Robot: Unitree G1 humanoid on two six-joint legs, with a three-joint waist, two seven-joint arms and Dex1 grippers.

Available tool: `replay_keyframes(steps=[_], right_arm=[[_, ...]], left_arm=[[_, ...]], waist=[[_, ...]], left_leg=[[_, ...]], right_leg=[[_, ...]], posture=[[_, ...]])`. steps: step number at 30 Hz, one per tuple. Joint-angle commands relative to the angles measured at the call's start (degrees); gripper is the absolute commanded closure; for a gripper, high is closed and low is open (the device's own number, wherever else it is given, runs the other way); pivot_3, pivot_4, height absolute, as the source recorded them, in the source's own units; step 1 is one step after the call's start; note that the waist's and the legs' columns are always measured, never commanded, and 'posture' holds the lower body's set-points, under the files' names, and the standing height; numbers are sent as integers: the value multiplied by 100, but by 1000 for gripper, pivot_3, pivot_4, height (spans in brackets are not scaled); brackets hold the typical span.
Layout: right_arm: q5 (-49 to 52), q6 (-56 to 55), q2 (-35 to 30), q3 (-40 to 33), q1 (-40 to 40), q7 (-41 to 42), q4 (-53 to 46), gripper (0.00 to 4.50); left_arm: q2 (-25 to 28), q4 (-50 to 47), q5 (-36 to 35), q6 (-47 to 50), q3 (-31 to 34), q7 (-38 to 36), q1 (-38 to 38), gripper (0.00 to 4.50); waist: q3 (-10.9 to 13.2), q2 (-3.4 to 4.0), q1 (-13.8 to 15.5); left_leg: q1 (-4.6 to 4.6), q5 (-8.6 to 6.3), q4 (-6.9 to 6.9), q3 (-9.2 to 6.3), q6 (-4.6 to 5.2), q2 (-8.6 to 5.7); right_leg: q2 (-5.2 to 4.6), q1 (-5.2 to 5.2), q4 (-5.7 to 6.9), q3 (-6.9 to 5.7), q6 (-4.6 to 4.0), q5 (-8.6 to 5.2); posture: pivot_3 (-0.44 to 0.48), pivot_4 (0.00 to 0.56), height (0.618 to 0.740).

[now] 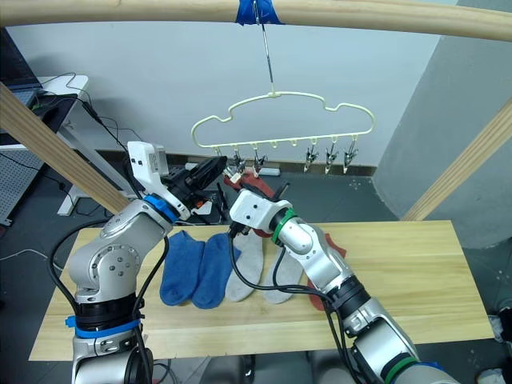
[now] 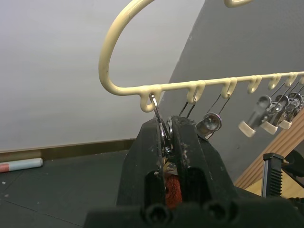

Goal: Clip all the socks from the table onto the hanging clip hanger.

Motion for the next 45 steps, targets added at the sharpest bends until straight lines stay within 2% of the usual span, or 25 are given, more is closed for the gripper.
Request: replay_keyframes(steps=[1, 8, 12, 13, 17, 21, 26, 30, 35, 38, 45], right_arm=[[1, -28, 108, -124, -121, -62, -281, 4500], [120, 76, 172, -121, -100, 138, -278, 4500], [257, 237, 187, -24, 77, 549, -306, 4500], [311, 297, 200, -17, 143, 651, -346, 3978], [345, 538, 229, 36, 269, 897, -421, 2796], [572, 842, 136, -22, 563, 1244, -793, 2796], [998, 1459, -342, -217, 1101, 1929, -1954, 2796], [1754, 2152, -1169, -770, 1608, 2713, -3357, 2796], [2766, 2918, -2181, -1652, 2063, 3418, -4533, 2796], [3302, 3433, -2546, -2090, 2104, 3530, -4971, 2796], [4060, 4166, -2937, -2822, 2105, 3394, -5427, 2796]], left_arm=[[-27, -432, -221, -57, 28, -9, 6, 3792], [82, -352, -181, -7, 22, -24, 122, 1742], [260, -367, -23, -66, -24, -74, 267, 1742], [298, -387, 27, -104, -61, -99, 309, 1717], [396, -458, 193, -263, -184, -174, 443, 1717], [458, -520, 502, -553, -288, -196, 582, 1717], [547, -693, 1218, -1408, -681, -383, 886, 1717], [217, -714, 1790, -2134, -820, -24, 1103, 1717], [-173, -589, 2278, -2613, -1096, 250, 1365, 1717], [-335, -419, 2421, -2776, -1182, 287, 1395, 1717], [-655, 93, 2704, -3207, -1293, 365, 1216, 1717]], waist=[[0, 0, -1], [-1, 0, -46], [-1, 0, -78], [-1, 0, -80], [-1, 0, -80], [-1, 0, -75], [-1, 0, -56], [-1, 0, -17], [0, 0, 0], [0, 0, -28], [0, 0, -51]], left_leg=[[0, 0, 0, 0, 0, 0], [3, 1, 1, 0, -1, 3], [6, 1, 0, -1, 0, 5], [6, 1, 0, -1, 0, 5], [6, 0, 0, -1, 2, 5], [6, 0, 0, -3, 2, 5], [6, -1, -1, -2, 4, 2], [5, -4, 0, -3, 9, 2], [6, -5, 2, -4, 12, 2], [6, -5, 2, -2, 14, 3], [8, -1, 4, 0, 19, -1]], right_leg=[[0, 0, 0, 0, 0, 0], [0, 0, 7, 0, -3, 2], [1, 1, 10, 1, -5, 4], [1, 1, 10, 1, -5, 4], [1, 1, 10, 1, -6, 4], [1, 1, 11, 0, -6, 4], [0, 1, 8, 1, -6, 5], [-2, 3, 7, 1, -6, 5], [0, 7, 7, 2, -4, 7], [7, 8, 7, 4, -5, 11], [12, 12, 7, 5, -2, 17]], posture=[[-144, 247, 740], [-146, 244, 740], [-145, 244, 740], [-145, 244, 740], [-143, 245, 740], [-141, 244, 740], [-142, 251, 740], [-144, 255, 740], [-165, 263, 740], [-181, 266, 740], [-210, 269, 740]])
